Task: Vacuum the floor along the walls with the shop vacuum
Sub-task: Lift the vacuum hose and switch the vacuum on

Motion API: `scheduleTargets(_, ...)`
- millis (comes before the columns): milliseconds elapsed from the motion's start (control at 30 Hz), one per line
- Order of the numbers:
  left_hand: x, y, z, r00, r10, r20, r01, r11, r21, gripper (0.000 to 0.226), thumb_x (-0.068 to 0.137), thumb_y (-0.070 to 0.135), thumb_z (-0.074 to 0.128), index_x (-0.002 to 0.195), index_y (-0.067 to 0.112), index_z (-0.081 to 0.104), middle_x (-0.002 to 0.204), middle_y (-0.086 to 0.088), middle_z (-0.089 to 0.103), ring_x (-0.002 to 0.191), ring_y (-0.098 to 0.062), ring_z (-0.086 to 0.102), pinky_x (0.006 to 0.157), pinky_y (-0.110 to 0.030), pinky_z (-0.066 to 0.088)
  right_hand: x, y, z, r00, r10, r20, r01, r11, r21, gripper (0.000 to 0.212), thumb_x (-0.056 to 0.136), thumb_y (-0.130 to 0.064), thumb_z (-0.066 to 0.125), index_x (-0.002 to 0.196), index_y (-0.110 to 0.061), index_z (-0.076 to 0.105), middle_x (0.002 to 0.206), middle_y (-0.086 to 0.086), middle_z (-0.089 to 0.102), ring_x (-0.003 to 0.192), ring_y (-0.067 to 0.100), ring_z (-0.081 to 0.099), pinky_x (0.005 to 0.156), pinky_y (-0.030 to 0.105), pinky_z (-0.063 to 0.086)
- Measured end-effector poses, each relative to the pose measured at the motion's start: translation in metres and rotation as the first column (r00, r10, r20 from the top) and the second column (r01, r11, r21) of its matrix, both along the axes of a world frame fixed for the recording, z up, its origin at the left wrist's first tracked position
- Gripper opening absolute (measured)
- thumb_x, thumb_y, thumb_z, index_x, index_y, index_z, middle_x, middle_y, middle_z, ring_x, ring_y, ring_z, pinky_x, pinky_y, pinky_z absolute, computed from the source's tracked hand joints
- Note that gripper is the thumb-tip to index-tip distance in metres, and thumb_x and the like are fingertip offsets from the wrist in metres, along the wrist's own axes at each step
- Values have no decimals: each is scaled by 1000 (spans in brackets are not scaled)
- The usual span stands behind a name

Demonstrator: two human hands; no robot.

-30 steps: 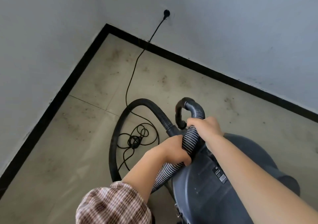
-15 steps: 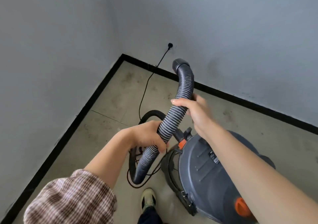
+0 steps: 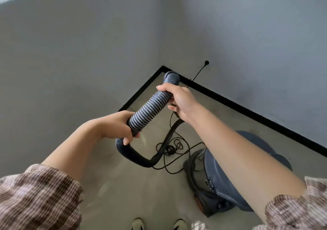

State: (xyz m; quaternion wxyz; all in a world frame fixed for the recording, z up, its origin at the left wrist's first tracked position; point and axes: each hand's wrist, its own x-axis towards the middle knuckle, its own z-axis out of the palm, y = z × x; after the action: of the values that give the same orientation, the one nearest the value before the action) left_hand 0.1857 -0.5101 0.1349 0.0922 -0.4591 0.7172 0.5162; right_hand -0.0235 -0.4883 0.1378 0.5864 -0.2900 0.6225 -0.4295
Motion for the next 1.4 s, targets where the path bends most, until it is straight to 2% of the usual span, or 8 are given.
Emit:
scheduleTargets(200,58,4,31,978,134,-156,-144,988,-50,41,45,1,62,84,9,59,75,3,66,72,-10,64,60,-25,49,52,-12,39,997,75,-17,-76,991,-106,19,76,-37,75,84,-23,64,67,-15,65,58,1,60,74,32,38)
scheduleTargets(400,77,6,60,943,97,-318,-117,992,-44,43,45,-2,60,88,-2,55,81,-11,64,77,-22,62,63,-35,52,75,-21,81,987,133,-86,-150,960,-236,31,74,-44,74,94,-21,68,80,-11,71,81,9,66,88,39,44)
scheduleTargets(567,71,-5,63,897,132,-422,-162,986,-36,43,46,-3,59,89,-3,53,83,-14,63,79,-24,60,65,-39,53,64,-23,84,993,105,-62,-118,948,-295,37,78,-58,68,91,-24,63,76,-10,66,80,13,65,79,37,44)
scheduleTargets(933,-6,46,-143,905,256,-340,-183,955,232,43,49,-1,62,87,17,56,79,4,61,74,-11,60,62,-28,53,3,23,-113,997,-73,30,72,997,27,11,89,-24,67,94,-14,69,90,1,72,89,15,64,69,26,50)
scheduleTargets(1067,-16,45,-186,946,63,-317,69,919,389,44,64,-3,78,99,16,60,92,0,65,88,-12,63,78,-30,54,-19,30,-145,1000,-8,0,8,1000,26,23,84,-14,68,100,2,70,101,23,71,91,24,66,80,34,50)
scheduleTargets(1167,-14,48,-216,963,-106,-247,228,812,537,54,73,-5,72,116,26,61,118,2,68,115,-13,59,95,-30,50,-34,40,-163,995,74,65,-78,995,65,21,75,-17,65,90,-3,66,83,12,71,80,21,68,73,31,56)
scheduleTargets(1300,-21,54,-249,988,150,29,-152,983,101,68,82,3,66,142,28,43,142,-1,47,131,-18,43,97,-23,39,-58,62,-189,961,226,-159,-191,959,209,11,74,-11,65,83,-6,61,75,6,63,72,18,61,73,38,50)
scheduleTargets(1400,-33,47,-257,958,281,-60,-286,909,-302,95,79,11,70,154,26,13,160,-2,11,145,-21,12,115,-33,24,-65,66,-195,845,449,-291,-372,884,284,30,55,-12,67,82,-8,56,69,0,53,60,12,53,53,26,46)
